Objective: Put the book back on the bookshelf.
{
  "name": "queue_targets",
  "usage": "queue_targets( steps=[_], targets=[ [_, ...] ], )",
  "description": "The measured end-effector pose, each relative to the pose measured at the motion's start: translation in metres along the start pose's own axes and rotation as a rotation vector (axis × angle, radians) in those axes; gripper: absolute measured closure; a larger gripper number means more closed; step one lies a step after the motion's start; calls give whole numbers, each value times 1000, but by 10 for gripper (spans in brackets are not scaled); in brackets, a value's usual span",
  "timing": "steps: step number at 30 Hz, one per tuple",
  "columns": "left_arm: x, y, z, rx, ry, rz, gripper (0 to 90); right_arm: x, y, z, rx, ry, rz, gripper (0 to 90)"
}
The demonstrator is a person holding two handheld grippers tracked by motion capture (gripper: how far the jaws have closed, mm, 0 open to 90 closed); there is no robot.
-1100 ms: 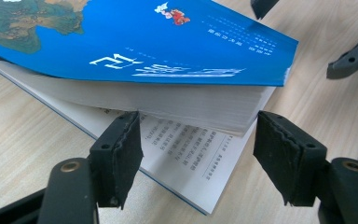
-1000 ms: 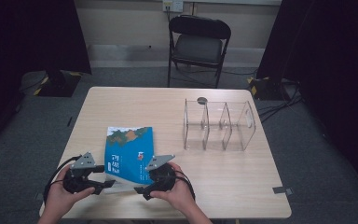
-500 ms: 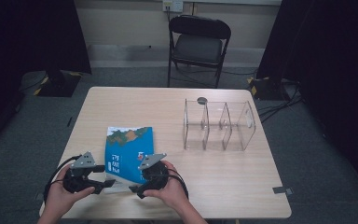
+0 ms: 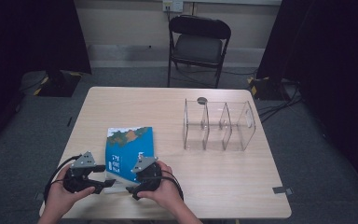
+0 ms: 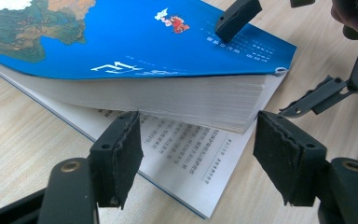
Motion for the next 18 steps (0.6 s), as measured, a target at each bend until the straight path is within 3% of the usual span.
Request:
queue_targets(
  steps=[7,15,18],
  targets=[
    [0,0,-1,5,-4,-1,323,-2,1,-2,5,2,13,132],
    [0,0,-1,3,0,-4,323,-5,1,-6,-25,-5,23,137],
    [0,0,-2,6,-7,-1,323,-10,2,-9,-5,-8,36,139]
  ],
)
Point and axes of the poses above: each handheld gripper's, and its own axes: x roughly backward along the jaws, z roughly out of its underside, y roughly to its left, the point moved 9 cm from there along -x, roughly forward along the jaws, and after that the axes turned 3 degrees about z, right-handed, at the moved point
